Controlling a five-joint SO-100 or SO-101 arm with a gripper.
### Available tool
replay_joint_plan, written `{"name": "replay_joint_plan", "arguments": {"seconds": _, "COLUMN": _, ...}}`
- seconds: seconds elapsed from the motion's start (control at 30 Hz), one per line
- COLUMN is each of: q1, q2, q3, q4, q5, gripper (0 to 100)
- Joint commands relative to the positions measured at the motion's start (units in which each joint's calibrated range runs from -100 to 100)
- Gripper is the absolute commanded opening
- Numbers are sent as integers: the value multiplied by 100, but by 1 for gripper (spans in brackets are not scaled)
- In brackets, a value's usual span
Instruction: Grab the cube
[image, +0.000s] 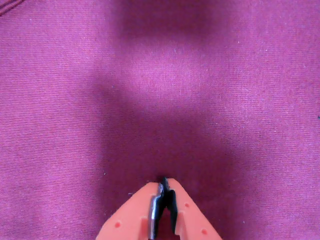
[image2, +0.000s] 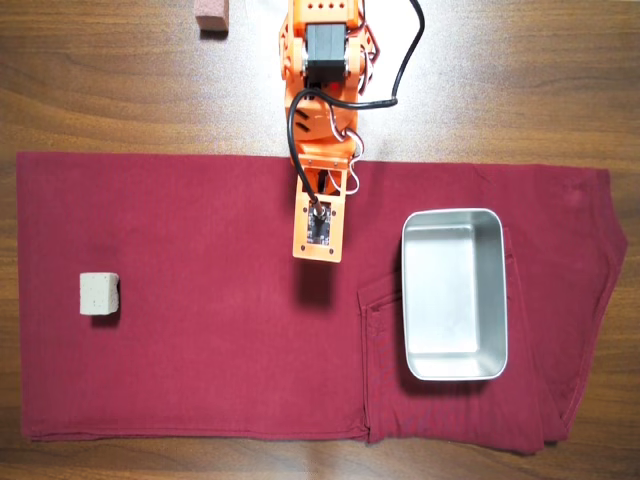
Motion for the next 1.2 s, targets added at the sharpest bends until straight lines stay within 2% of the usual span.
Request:
{"name": "replay_joint_plan", "arguments": {"seconds": 0.0, "q1": 61, "q2": 38, "q3": 37, "q4": 103, "q5": -20, "gripper": 0}}
{"name": "replay_joint_plan", "arguments": {"seconds": 1.0, "q1": 61, "q2": 38, "q3": 37, "q4": 103, "q5": -20, "gripper": 0}}
{"name": "replay_joint_plan", "arguments": {"seconds": 1.07, "q1": 42, "q2": 38, "q3": 37, "q4": 103, "q5": -24, "gripper": 3}}
{"name": "replay_joint_plan", "arguments": {"seconds": 1.17, "q1": -73, "q2": 38, "q3": 37, "q4": 103, "q5": -34, "gripper": 0}}
